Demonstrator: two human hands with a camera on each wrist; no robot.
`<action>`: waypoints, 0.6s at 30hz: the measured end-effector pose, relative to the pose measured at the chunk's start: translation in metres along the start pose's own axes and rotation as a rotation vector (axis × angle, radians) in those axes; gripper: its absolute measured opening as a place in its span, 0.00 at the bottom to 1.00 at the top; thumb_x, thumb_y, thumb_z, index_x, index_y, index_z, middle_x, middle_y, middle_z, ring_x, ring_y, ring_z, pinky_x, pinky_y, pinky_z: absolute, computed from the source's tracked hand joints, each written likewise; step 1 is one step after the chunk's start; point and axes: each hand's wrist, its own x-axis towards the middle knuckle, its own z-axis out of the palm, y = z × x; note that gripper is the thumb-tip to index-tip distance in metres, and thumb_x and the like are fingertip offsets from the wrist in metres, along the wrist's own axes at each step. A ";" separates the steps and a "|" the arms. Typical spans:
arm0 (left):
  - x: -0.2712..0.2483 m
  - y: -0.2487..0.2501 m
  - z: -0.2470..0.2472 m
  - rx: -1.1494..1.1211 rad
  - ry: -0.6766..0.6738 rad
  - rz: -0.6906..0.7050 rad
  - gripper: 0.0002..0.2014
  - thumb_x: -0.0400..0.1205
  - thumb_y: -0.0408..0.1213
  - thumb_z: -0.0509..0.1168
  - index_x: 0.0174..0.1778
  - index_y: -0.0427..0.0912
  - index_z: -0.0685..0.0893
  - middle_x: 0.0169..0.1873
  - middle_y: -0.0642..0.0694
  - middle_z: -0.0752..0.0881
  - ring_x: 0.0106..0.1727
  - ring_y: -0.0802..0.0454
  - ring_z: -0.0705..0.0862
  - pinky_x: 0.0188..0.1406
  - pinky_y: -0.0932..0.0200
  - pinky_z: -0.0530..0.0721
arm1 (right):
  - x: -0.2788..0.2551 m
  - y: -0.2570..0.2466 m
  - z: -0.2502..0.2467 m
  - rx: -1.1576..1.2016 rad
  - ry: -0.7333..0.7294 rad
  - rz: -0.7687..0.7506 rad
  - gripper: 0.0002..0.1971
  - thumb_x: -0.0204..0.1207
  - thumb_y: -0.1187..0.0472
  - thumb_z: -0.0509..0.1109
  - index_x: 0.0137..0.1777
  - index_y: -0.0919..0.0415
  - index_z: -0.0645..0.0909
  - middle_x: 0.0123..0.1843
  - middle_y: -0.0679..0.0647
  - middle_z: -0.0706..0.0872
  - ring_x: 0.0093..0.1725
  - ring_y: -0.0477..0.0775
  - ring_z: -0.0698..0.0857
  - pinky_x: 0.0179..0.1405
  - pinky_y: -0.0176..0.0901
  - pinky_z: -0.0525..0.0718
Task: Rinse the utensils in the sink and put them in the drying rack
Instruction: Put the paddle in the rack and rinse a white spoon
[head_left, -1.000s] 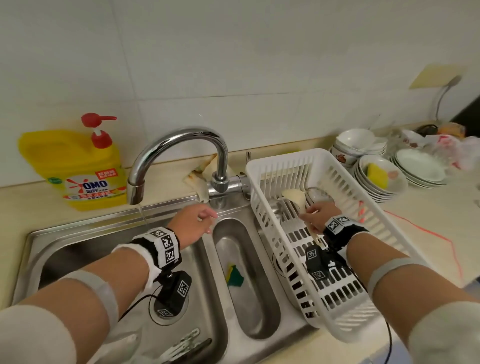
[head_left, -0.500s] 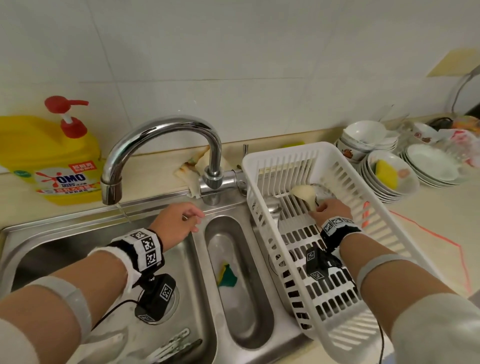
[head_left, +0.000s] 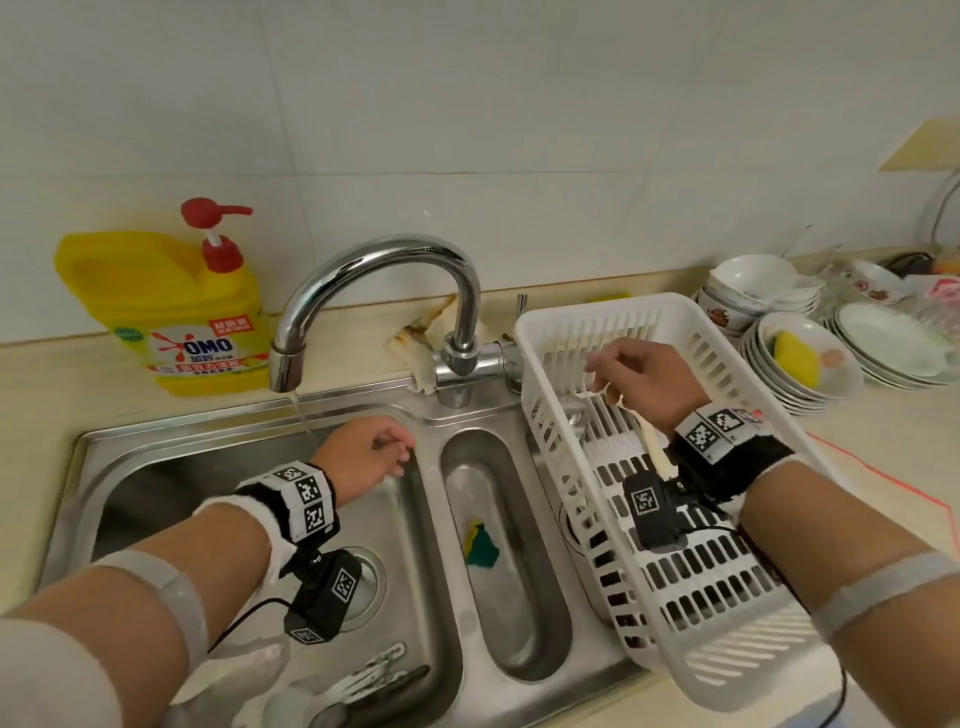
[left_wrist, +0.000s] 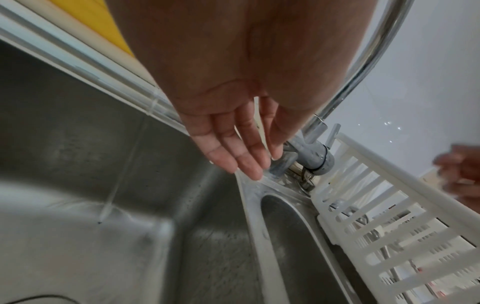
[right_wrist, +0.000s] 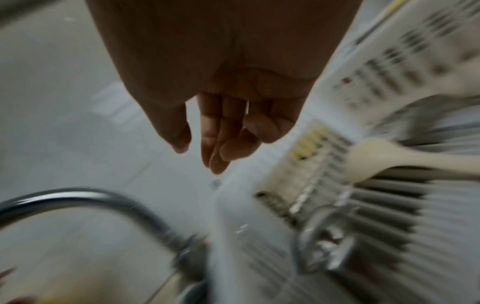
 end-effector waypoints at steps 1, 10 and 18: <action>-0.006 -0.004 -0.005 0.004 0.002 -0.011 0.08 0.86 0.28 0.63 0.50 0.40 0.88 0.44 0.42 0.90 0.39 0.50 0.91 0.36 0.64 0.85 | -0.007 -0.022 0.008 0.034 -0.093 -0.051 0.10 0.81 0.54 0.71 0.45 0.58 0.89 0.37 0.53 0.92 0.32 0.49 0.86 0.34 0.34 0.82; -0.077 -0.071 -0.061 -0.016 0.141 -0.133 0.08 0.84 0.28 0.64 0.46 0.45 0.86 0.42 0.46 0.91 0.39 0.51 0.91 0.36 0.59 0.84 | -0.042 -0.087 0.187 -0.273 -0.870 -0.238 0.10 0.81 0.47 0.70 0.48 0.52 0.86 0.40 0.46 0.92 0.34 0.43 0.90 0.43 0.38 0.85; -0.108 -0.144 -0.085 0.023 0.150 -0.334 0.09 0.84 0.31 0.64 0.44 0.49 0.86 0.41 0.46 0.90 0.41 0.48 0.92 0.39 0.59 0.81 | -0.076 -0.032 0.340 -0.530 -1.126 -0.130 0.12 0.80 0.54 0.70 0.56 0.59 0.88 0.52 0.53 0.91 0.54 0.57 0.90 0.53 0.44 0.86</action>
